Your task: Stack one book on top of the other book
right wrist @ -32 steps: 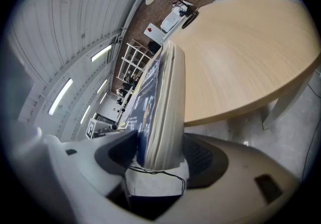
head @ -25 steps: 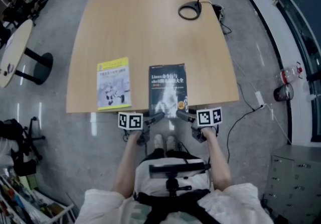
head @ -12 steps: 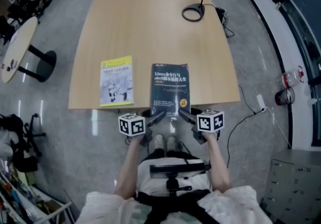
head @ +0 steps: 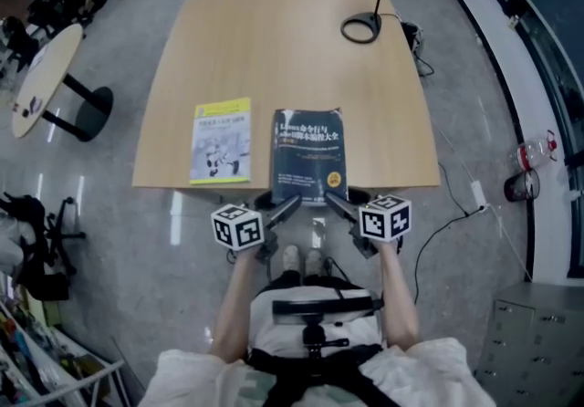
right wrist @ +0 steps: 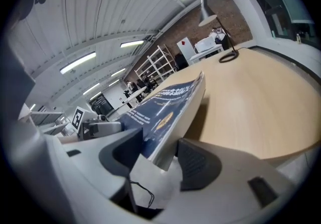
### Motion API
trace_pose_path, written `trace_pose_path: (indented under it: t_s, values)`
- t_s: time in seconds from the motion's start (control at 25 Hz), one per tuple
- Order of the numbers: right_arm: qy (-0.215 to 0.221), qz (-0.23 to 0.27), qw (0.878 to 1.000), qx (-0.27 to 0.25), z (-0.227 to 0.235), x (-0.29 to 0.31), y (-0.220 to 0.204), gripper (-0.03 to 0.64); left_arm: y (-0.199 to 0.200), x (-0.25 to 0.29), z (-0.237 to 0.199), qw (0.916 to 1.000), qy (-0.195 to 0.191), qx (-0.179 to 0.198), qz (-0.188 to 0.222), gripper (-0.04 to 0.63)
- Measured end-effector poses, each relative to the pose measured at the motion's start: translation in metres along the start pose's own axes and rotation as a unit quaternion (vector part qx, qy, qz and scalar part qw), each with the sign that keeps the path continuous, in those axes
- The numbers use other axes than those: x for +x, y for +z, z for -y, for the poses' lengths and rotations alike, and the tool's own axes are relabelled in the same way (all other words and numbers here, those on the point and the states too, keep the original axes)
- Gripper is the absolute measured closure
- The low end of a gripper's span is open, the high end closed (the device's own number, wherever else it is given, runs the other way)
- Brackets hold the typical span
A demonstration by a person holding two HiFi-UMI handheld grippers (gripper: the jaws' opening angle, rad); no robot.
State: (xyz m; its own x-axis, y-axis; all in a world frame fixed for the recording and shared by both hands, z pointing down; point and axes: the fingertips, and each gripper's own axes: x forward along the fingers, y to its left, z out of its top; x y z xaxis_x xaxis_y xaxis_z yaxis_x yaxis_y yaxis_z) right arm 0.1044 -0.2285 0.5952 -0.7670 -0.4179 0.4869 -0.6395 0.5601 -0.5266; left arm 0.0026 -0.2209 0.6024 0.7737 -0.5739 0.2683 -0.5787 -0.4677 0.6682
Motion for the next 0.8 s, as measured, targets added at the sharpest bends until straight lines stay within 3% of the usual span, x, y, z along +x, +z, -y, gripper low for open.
trace_pose_path:
  t_s: [0.16,0.28,0.48,0.56,0.68,0.8]
  values:
    - [0.002,0.0,0.998,-0.056,-0.015,0.002,0.025,0.393,0.026,-0.011,0.004,0.9989,0.023,0.027,0.029,0.328]
    - [0.022,-0.018,0.999,-0.027,-0.017,0.023,0.026,0.394,0.032,-0.019,-0.015,0.9983,0.046,0.023,0.027,0.328]
    - [-0.005,-0.09,0.996,-0.003,-0.001,0.051,-0.028,0.413,-0.029,-0.022,-0.051,0.9966,0.07,-0.02,-0.038,0.328]
    - [-0.022,-0.08,0.997,0.003,0.007,0.041,-0.039,0.414,-0.048,-0.023,-0.05,0.9962,0.065,-0.041,-0.041,0.33]
    - [-0.015,-0.017,0.998,0.056,0.021,0.025,-0.02,0.419,-0.05,-0.022,-0.05,0.9963,0.056,-0.058,-0.029,0.33]
    - [0.02,-0.014,0.992,0.125,0.029,0.027,-0.019,0.416,-0.051,-0.022,-0.052,0.9959,0.055,-0.064,-0.03,0.328]
